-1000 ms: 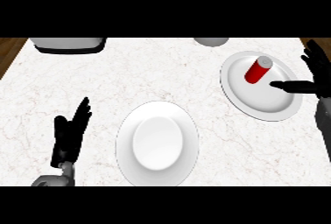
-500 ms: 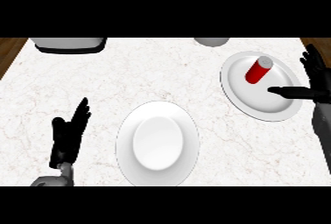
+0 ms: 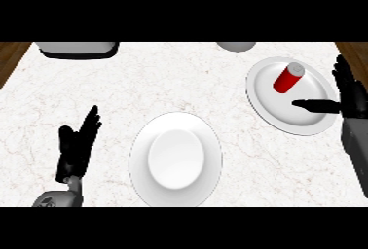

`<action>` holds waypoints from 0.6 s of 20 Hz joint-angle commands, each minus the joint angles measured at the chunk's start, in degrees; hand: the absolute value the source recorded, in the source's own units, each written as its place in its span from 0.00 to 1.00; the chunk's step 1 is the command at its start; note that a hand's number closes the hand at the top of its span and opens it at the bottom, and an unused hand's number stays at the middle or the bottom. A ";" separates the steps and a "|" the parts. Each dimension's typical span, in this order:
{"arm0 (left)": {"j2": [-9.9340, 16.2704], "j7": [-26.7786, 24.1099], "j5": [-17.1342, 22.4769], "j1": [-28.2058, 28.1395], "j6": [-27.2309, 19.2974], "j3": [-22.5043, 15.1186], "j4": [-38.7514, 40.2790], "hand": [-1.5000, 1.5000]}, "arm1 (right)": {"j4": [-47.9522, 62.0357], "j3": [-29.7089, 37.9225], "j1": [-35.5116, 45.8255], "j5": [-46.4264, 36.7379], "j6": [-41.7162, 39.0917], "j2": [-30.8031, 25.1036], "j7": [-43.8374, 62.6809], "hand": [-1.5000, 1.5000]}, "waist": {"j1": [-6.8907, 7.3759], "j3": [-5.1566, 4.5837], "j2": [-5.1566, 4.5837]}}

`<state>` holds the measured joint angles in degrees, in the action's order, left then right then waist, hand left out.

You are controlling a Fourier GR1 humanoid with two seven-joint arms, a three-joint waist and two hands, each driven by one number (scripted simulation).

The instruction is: Pick the can from the plate and place it in the plate

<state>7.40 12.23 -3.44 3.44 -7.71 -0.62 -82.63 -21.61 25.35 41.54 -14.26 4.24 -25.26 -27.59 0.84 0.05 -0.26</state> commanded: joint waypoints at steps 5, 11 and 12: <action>-1.06 -3.03 -0.08 -1.37 0.81 0.76 2.37 0.50 | -1.76 -1.96 -3.29 0.53 2.26 -0.94 0.40 0.00 | -0.51 -0.04 0.15; -0.26 2.95 -0.40 -0.37 0.93 1.13 -4.34 0.50 | 0.02 -1.94 -4.83 1.89 3.01 -1.46 -0.81 0.00 | -0.35 -0.02 0.15; -2.06 1.28 -1.91 -1.01 -1.34 -0.03 -3.50 0.50 | 6.41 -0.29 -3.72 1.43 3.86 -3.31 -4.89 0.00 | 0.34 0.05 -0.16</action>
<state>6.34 13.56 -4.50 2.33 -7.80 -0.46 -85.38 -19.18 24.30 38.00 -13.15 6.98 -27.54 -29.42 0.77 0.05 -0.23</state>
